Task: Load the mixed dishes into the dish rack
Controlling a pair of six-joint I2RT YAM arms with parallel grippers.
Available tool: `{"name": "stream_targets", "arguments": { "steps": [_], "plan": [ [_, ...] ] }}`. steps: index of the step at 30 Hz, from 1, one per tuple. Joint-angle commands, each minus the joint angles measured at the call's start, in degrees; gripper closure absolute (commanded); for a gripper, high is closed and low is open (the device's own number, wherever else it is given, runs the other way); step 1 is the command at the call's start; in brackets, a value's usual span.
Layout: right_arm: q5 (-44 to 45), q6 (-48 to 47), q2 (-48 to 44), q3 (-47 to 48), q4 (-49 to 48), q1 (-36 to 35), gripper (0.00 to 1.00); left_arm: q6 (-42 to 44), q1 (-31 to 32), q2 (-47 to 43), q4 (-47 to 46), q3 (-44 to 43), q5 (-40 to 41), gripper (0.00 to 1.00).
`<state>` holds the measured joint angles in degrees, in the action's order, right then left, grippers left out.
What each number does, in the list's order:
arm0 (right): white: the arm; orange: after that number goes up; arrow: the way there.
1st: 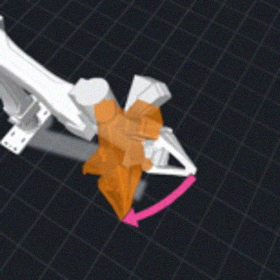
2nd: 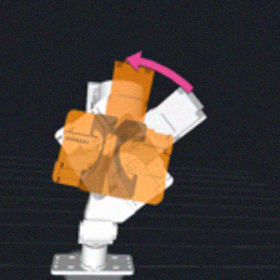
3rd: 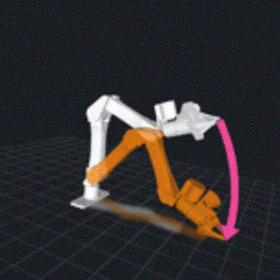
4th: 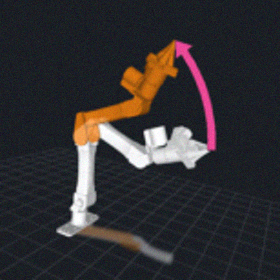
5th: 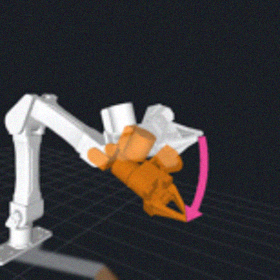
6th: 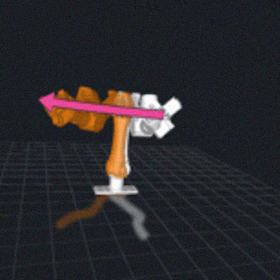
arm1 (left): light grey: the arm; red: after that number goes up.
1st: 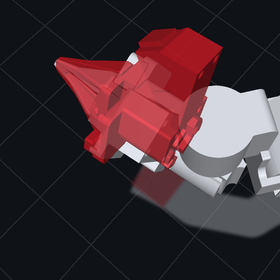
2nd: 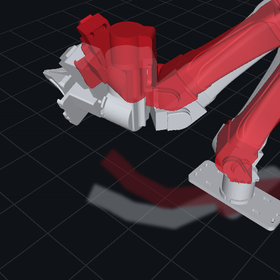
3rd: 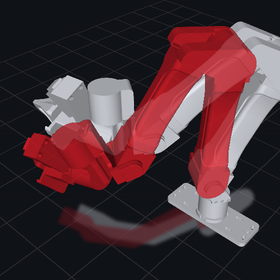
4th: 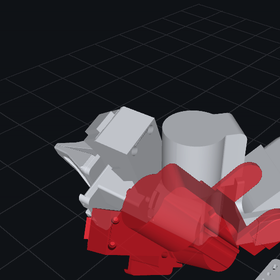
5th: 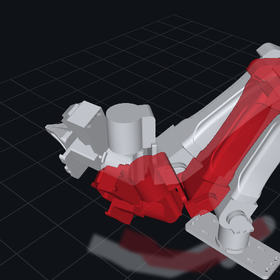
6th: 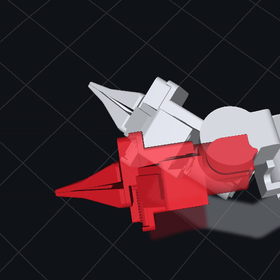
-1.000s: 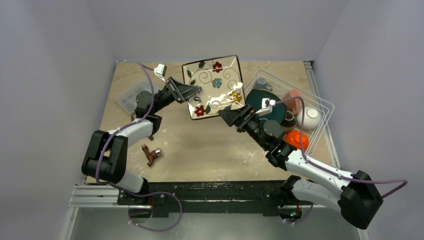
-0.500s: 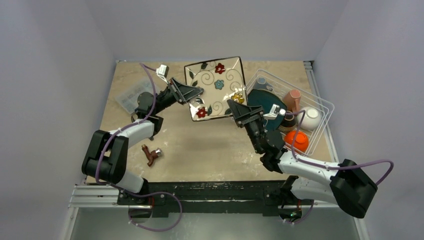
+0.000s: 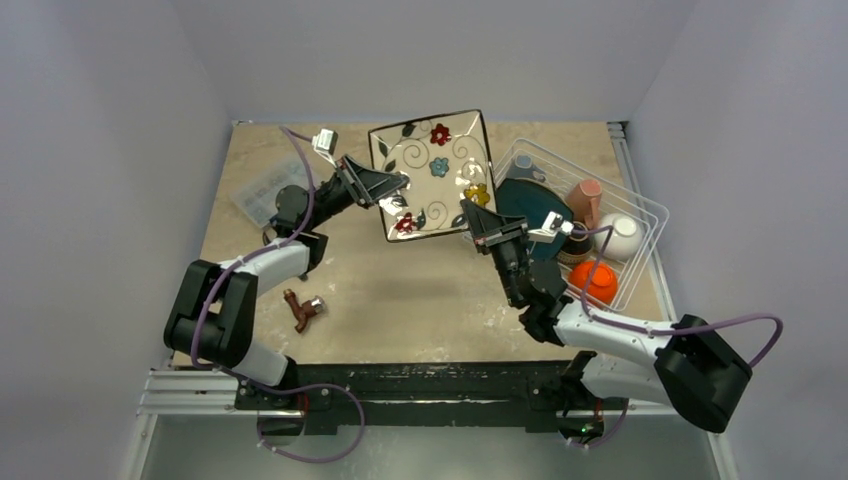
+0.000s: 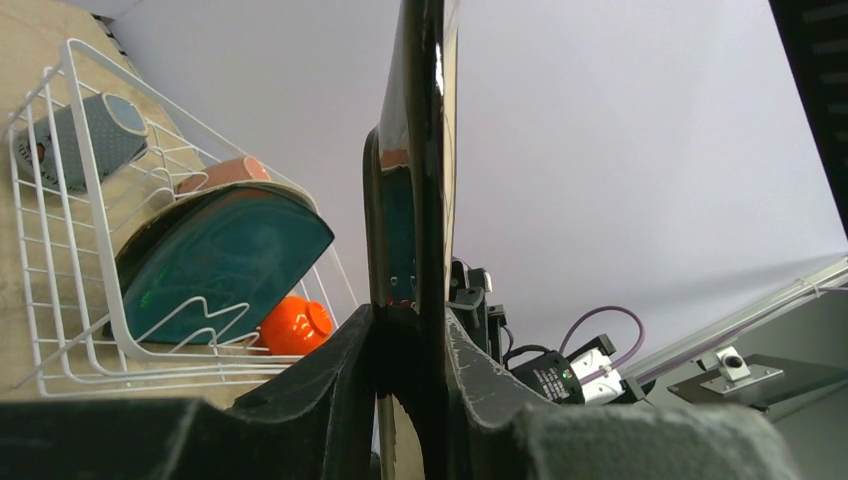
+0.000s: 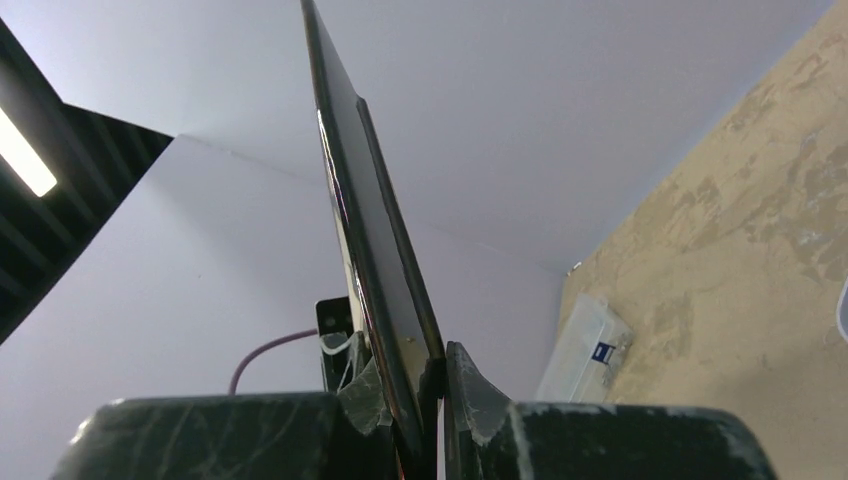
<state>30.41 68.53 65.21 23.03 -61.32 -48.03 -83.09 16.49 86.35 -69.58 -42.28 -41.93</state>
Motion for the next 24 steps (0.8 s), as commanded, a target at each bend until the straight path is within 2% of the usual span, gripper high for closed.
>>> {"name": "stream_targets", "arguments": {
  "steps": [1, 3, 6, 9, 10, 11, 12, 14, 18, 21, 24],
  "plan": [
    [2.0, -3.3, -3.4, 0.7, -6.5, 0.8, 1.00, -1.6, 1.0, -2.0, -11.0, -2.5, 1.9, 1.00],
    [1.0, -3.2, -5.9, -0.7, -4.2, 2.8, 1.00, -1.2, 1.2, -2.0, -8.1, -2.6, 1.6, 0.98],
    [-3.1, -2.2, -10.1, -3.4, -3.2, 7.9, 1.00, 1.6, 1.2, -3.0, 0.5, -2.6, 1.1, 0.71],
    [-7.7, -1.0, -15.5, -4.4, 0.8, 13.5, 1.00, 6.3, 1.2, -5.4, 10.6, -2.7, 1.5, 0.48],
    [-8.8, -1.1, -17.1, -4.3, 2.3, 15.1, 1.00, 8.1, 1.2, -6.4, 14.3, -2.9, 1.8, 0.39],
    [-10.2, -1.3, -18.8, -4.2, 4.0, 16.8, 1.00, 10.4, 1.2, -7.7, 18.2, -3.3, 2.1, 0.26],
    [-11.4, -1.3, -20.4, -3.7, 6.0, 18.4, 1.00, 12.9, 1.2, -8.6, 22.6, -3.8, 2.5, 0.20],
    [-14.3, -1.6, -22.7, -2.3, 9.8, 21.5, 1.00, 17.1, 1.1, -10.2, 31.0, -4.7, 3.9, 0.18],
    [-18.8, -4.2, -27.2, 1.6, 18.1, 28.2, 1.00, 22.2, 1.0, -12.5, 41.4, -5.2, 7.8, 0.18],
    [-25.6, -12.0, -29.5, 7.2, 28.2, 33.4, 1.00, 27.6, 0.9, -14.0, 52.1, -7.8, 10.5, 0.18],
    [-32.7, -21.4, -30.6, 11.2, 34.0, 36.9, 1.00, 29.7, 0.6, -15.3, 54.0, -8.4, 11.3, 0.18]
  ]
}}
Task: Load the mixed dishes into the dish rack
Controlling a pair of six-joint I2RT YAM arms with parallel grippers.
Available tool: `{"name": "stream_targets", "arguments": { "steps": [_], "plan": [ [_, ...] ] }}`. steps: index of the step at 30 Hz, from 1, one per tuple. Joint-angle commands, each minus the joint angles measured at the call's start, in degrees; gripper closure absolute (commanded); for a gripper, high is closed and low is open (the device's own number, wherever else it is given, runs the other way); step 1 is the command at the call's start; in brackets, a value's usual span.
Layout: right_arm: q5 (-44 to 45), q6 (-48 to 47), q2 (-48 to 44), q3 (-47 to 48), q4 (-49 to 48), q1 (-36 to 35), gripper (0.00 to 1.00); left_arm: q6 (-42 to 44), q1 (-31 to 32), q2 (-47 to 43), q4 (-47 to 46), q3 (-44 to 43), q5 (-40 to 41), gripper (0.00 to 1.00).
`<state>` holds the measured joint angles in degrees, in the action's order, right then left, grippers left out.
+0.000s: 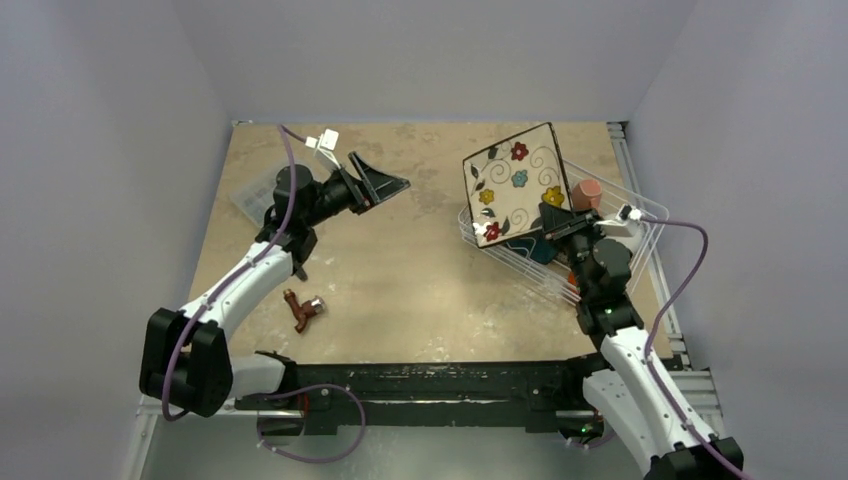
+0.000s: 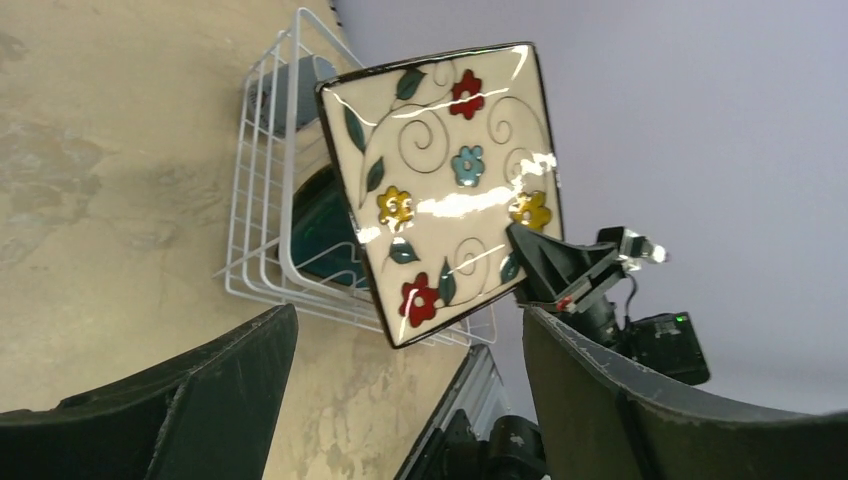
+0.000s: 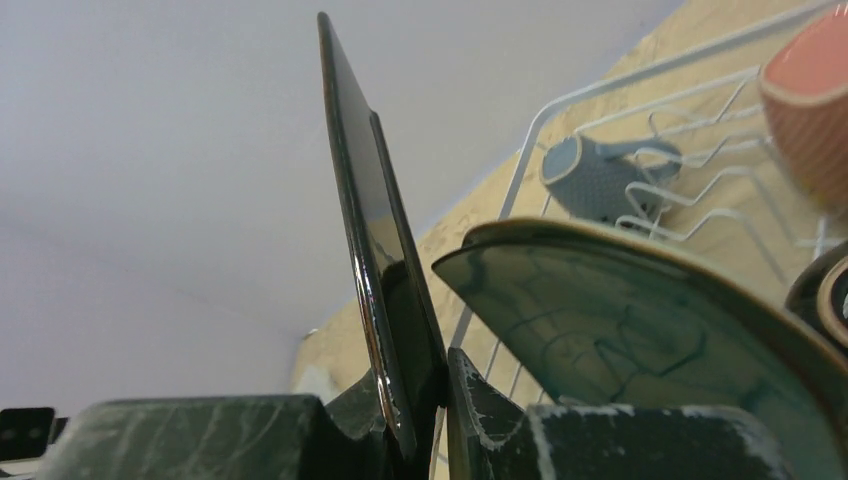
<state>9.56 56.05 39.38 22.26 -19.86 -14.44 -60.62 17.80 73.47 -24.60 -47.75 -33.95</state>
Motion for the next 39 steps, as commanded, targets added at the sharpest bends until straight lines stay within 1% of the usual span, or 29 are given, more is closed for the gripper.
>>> {"name": "stream_targets", "arguments": {
  "steps": [1, 3, 5, 10, 13, 15, 17, 21, 24, 29, 33, 39],
  "plan": [
    [-15.5, -11.7, -4.7, 13.3, -6.3, 4.3, 1.00, 7.7, -0.8, -3.0, 9.3, -3.1, 3.6, 0.18],
    [-20.8, -16.1, -3.5, 17.0, -2.7, 5.5, 1.00, 9.1, -0.9, -3.7, 10.5, -3.7, 3.9, 0.18],
    [-23.0, -20.2, -2.7, 20.8, 1.2, 5.7, 1.00, 10.8, -0.9, -4.1, 12.4, -4.6, 4.2, 0.18],
    [-23.0, -33.1, -2.0, 28.6, 10.3, 5.8, 1.00, 12.3, -0.9, -4.2, 13.7, -5.6, 4.2, 0.19],
    [-24.1, -40.6, -0.1, 32.8, 13.6, 5.9, 1.00, 12.1, -0.9, -4.2, 13.4, -5.7, 4.2, 0.21],
    [-23.0, -45.7, 0.7, 35.1, 16.2, 5.9, 1.00, 13.3, -0.9, -4.8, 14.5, -6.1, 5.4, 0.21],
    [-22.1, -49.5, 0.6, 35.5, 17.3, 6.0, 1.00, 15.3, -0.9, -5.8, 16.5, -6.5, 7.6, 0.21],
    [-22.7, -55.0, -0.3, 35.2, 19.2, 6.1, 1.00, 20.2, -0.9, -8.1, 19.3, -7.0, 10.9, 0.21],
    [-21.8, -58.8, -0.3, 35.0, 21.5, 6.2, 1.00, 21.6, -0.9, -8.6, 20.4, -7.5, 11.4, 0.21],
    [-22.9, -62.8, -0.7, 33.7, 22.4, 6.4, 1.00, 20.3, -0.9, -7.4, 19.4, -7.6, 9.3, 0.21],
    [-23.8, -66.9, 1.1, 34.6, 24.6, 6.4, 1.00, 19.7, -0.8, -7.0, 19.0, -7.5, 8.5, 0.21],
    [-26.0, -68.8, 3.1, 35.2, 25.1, 6.7, 1.00, 19.3, -0.8, -6.9, 18.6, -7.3, 8.1, 0.21]
  ]
}}
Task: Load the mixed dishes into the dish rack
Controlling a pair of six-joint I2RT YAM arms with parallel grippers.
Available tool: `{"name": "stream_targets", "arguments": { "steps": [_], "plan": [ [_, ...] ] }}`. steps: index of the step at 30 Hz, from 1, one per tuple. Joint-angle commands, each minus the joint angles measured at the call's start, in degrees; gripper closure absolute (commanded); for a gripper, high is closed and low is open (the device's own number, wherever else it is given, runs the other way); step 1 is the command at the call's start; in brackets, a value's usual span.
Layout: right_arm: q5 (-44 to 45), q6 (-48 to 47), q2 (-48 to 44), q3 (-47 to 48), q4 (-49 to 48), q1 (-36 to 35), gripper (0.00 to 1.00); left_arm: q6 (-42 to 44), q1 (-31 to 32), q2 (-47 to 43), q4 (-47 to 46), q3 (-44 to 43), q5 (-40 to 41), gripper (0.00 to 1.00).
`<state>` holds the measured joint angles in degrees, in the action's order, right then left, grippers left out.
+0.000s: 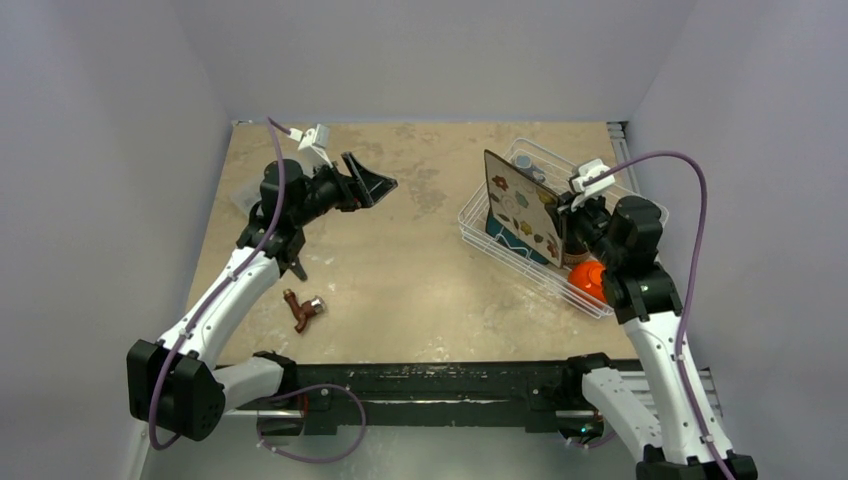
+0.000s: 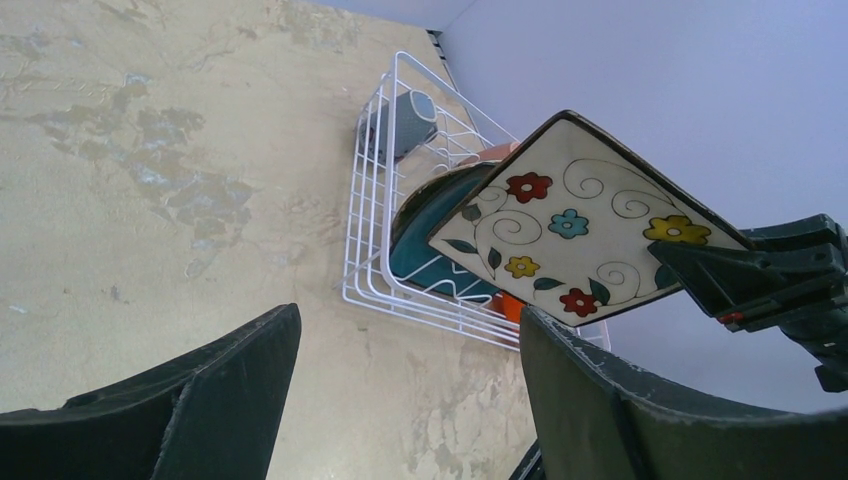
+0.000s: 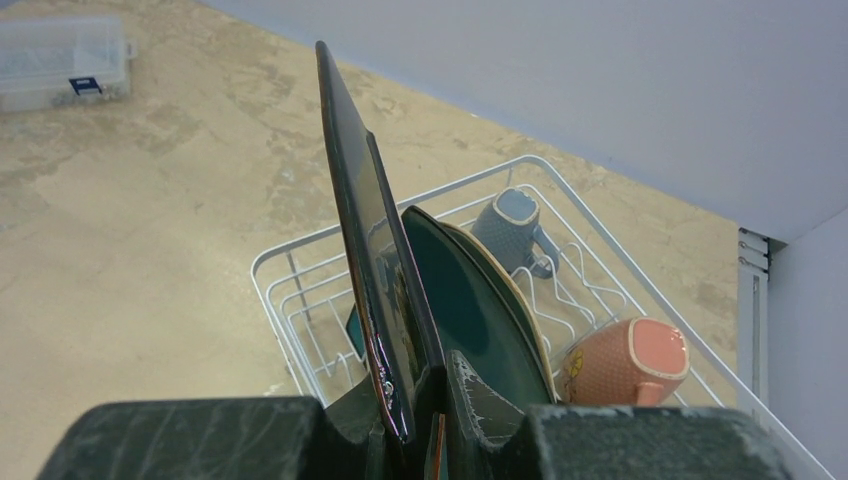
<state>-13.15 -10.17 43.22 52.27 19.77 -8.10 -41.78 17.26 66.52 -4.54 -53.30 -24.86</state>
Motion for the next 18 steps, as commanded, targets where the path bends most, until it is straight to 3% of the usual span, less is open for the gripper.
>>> {"name": "stream_targets", "arguments": {
  "steps": [1, 18],
  "plan": [
    [-3.7, -2.7, -0.3, 5.3, -14.6, 0.4, 1.00, 0.4, -0.3, 0.1, -1.5, -1.7, -1.0, 0.21],
    [-11.6, -2.4, 6.2, 2.4, -20.7, 5.6, 1.00, -0.7, -0.2, 0.8, -2.4, -1.6, -2.1, 0.21]
  ]
}}
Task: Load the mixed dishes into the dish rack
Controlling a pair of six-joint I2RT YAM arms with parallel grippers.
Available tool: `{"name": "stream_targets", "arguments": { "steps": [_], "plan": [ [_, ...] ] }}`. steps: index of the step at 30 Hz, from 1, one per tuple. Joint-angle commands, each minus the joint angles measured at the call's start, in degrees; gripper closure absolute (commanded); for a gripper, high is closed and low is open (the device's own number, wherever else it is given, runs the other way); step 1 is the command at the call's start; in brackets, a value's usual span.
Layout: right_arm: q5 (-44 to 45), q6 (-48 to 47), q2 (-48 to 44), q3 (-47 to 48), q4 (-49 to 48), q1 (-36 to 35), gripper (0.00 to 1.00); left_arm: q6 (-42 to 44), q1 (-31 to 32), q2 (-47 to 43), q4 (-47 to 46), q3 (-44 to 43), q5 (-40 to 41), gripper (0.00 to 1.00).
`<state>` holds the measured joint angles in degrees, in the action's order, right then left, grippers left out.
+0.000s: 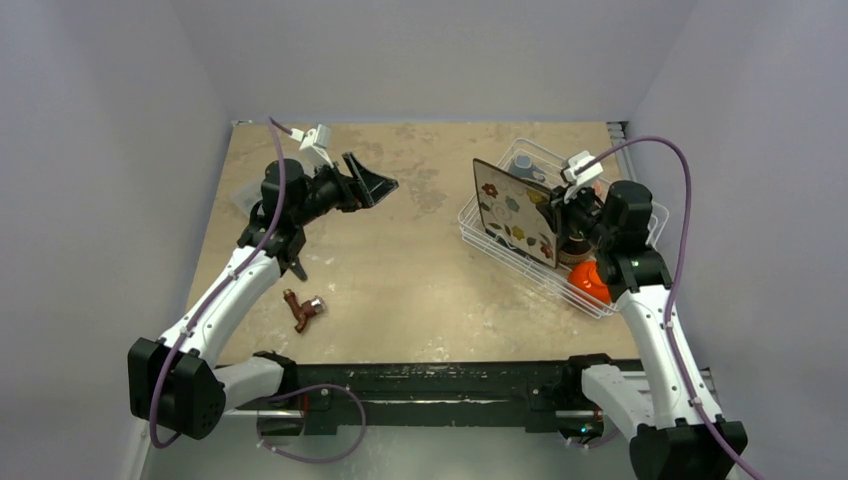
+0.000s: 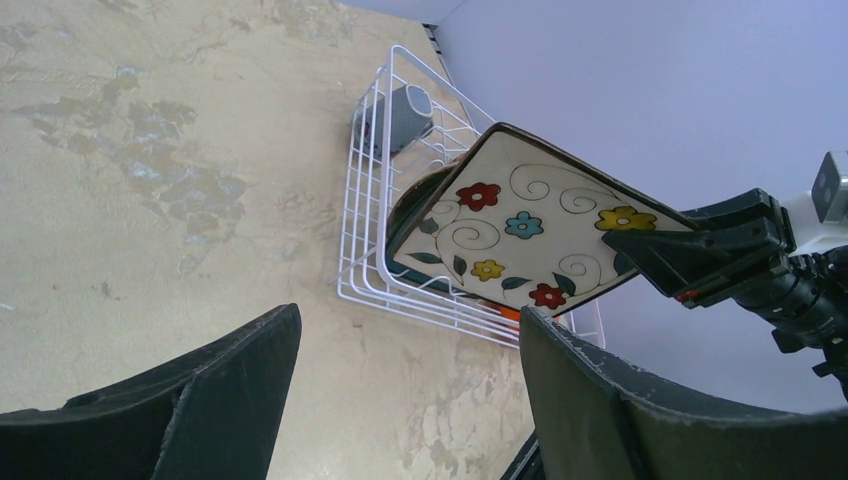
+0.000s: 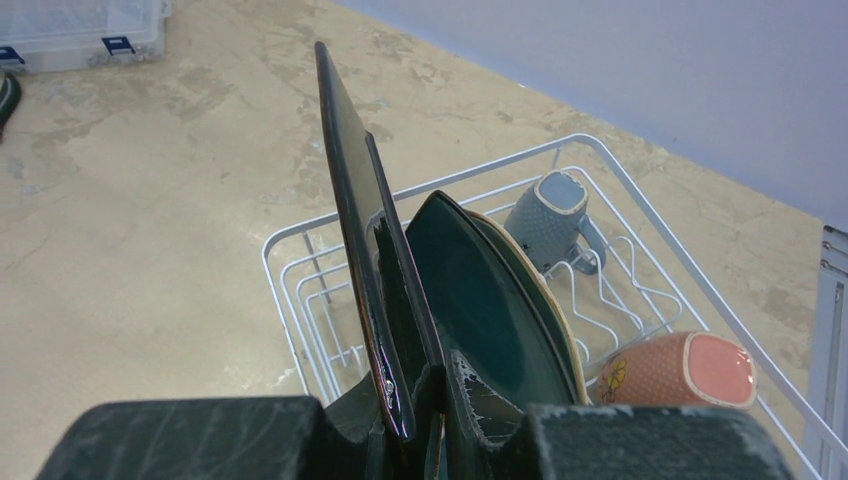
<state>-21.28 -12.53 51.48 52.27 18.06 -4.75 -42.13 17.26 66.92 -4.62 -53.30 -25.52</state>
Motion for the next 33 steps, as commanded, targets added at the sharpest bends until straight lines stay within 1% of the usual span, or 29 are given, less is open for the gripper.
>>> {"name": "stream_targets", "arguments": {
  "steps": [1, 4, 6, 10, 14, 19, 22, 29, 33],
  "plan": [
    [-3.9, 0.4, -2.0, 2.0, -19.8, 2.8, 1.00, -0.5, -0.1, 0.5, -2.5, -1.5, -1.7, 0.21],
    [-6.6, 2.8, -1.7, 1.9, -22.1, 4.5, 1.00, -1.2, -0.1, 0.8, -3.0, -1.5, -2.3, 0.21],
    [-9.5, 3.0, -0.5, 4.7, -21.3, 4.6, 1.00, -1.5, -0.1, 0.8, -3.3, -1.3, -2.5, 0.21],
    [-10.8, 0.5, 3.0, 11.9, -15.3, 4.6, 1.00, -1.6, -0.1, 1.0, -3.4, -1.3, -2.5, 0.21],
    [-10.9, -4.2, 6.6, 15.7, -7.2, 4.6, 1.00, -1.8, -0.2, 1.0, -3.7, -1.2, -2.7, 0.21],
    [-7.7, -4.7, 2.0, 9.2, -9.6, 4.6, 1.00, -2.1, -0.2, 1.3, -3.7, -1.1, -2.8, 0.21],
    [-7.9, -4.0, 0.0, 5.0, -12.3, 4.6, 1.00, -3.3, -0.2, 1.8, -4.6, -0.9, -3.7, 0.21],
    [-9.5, -2.6, 1.7, 2.3, -15.4, 4.6, 1.00, -2.6, -0.1, 2.1, -4.3, -0.8, -3.3, 0.21],
    [-9.7, -1.0, 0.5, -0.6, -18.6, 4.6, 1.00, -2.7, -0.1, 2.4, -4.3, -0.8, -3.4, 0.21]
  ]
}}
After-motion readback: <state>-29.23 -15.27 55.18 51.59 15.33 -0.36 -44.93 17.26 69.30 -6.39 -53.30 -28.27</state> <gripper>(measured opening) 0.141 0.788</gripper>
